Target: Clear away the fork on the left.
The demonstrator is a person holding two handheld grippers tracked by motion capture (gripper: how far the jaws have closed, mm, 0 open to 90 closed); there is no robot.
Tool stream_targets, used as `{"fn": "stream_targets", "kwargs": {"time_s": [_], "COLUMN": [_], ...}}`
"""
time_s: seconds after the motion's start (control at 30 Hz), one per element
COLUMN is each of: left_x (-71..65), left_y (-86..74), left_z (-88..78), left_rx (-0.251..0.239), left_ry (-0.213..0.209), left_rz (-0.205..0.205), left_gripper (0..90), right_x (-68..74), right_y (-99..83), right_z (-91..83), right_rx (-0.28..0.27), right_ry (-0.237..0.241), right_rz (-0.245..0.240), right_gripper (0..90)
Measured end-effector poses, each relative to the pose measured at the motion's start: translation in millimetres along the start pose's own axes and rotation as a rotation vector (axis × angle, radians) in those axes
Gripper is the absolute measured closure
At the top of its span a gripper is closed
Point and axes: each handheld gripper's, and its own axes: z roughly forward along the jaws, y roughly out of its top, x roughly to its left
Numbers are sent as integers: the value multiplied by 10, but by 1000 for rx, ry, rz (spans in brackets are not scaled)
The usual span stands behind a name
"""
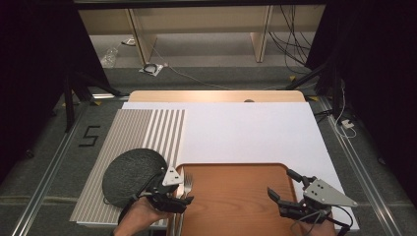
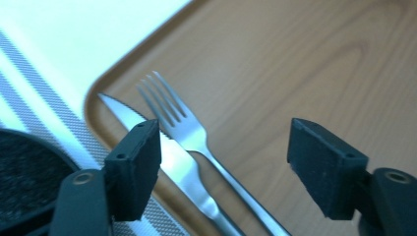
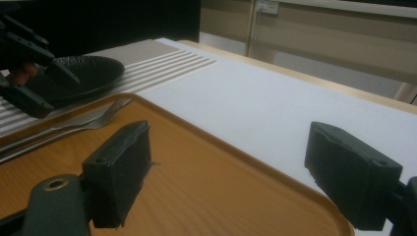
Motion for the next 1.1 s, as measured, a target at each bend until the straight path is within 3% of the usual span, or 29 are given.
{"fn": "stream_targets", "kwargs": {"time_s": [0.47, 0.83, 1.1], "left_x": [182, 294, 365], "left_y": [-77, -196, -292], "left_z": [-180, -294, -328], "left_rx": [-107, -158, -159], "left_ry": [53, 90, 118], "left_rz": [-130, -221, -267], "left_gripper": [214, 194, 192], "right_x": [-5, -17, -25], "right_y": [-6, -13, -20], "right_z": [-12, -29, -19], "right_rx": [-4, -7, -10], "right_ry": [-1, -7, -5], "right_rz": [7, 18, 19], "right_gripper": [184, 182, 182]}}
